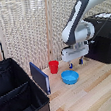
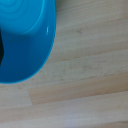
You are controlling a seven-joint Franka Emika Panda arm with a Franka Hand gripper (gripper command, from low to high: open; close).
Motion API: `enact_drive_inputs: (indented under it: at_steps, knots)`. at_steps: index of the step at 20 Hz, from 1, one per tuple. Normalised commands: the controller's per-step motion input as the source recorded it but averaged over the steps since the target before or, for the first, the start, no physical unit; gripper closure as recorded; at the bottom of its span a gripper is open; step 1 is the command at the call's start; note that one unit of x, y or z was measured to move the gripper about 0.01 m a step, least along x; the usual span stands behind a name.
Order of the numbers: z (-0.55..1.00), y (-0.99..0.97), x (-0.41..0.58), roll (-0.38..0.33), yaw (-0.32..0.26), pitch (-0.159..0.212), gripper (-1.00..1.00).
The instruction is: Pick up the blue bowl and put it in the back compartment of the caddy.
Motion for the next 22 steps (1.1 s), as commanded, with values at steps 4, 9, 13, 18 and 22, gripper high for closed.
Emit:
enact_drive_inputs:
  at_steps: [4,9,13,18,22]
  knots:
    - [-0.43,0.0,0.0,-0.017,0.049,-0.023,-1.0]
    - [-0.32,0.0,0.017,-0.029,0.066,-0.046,1.0]
    - [-0.09,0.0,0.006,-0.004,0.066,-0.025,1.0]
    - [0.0,0.0,0.0,0.0,0.037,0.0,1.0]
    - [0.0,0.01,0.0,0.0,0.008,-0.014,1.0]
